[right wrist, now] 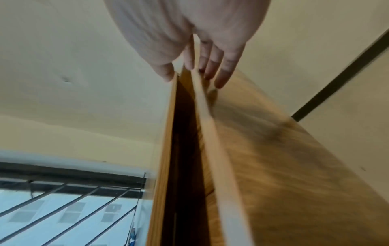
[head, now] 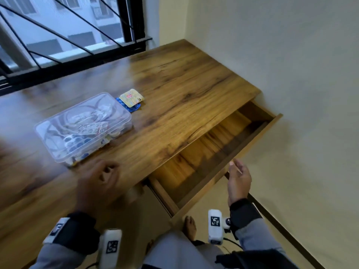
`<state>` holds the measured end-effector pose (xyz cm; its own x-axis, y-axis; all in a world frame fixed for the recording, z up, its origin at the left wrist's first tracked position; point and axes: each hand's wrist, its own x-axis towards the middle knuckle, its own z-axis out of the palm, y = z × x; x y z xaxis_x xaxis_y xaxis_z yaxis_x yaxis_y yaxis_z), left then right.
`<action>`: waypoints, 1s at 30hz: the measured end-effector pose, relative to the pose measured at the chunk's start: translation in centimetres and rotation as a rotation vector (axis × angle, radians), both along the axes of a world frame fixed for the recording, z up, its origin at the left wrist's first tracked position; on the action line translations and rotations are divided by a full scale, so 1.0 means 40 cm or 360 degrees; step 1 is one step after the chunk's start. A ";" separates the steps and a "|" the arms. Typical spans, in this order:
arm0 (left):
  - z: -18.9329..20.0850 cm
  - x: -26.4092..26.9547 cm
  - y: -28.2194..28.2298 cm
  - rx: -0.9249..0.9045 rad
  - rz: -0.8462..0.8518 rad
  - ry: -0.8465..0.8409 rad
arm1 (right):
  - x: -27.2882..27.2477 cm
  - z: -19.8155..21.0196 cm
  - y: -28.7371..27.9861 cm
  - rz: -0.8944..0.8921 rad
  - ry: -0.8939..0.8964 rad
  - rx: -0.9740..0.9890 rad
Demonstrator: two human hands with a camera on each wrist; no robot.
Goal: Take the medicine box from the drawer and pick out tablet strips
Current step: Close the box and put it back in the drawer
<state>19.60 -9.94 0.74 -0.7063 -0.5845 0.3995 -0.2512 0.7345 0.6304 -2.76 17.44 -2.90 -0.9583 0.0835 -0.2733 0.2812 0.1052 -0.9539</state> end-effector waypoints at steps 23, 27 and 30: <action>0.121 0.084 -0.213 0.1781 0.0738 0.0195 | 0.003 0.132 -0.679 0.1493 0.0373 0.0385; 0.179 0.068 -0.101 0.1828 0.0570 0.0120 | -0.031 0.136 -0.544 0.1368 0.0366 0.0232; 0.199 0.015 -0.011 0.1826 0.0397 0.0051 | -0.089 0.143 -0.390 0.1218 0.0348 0.0061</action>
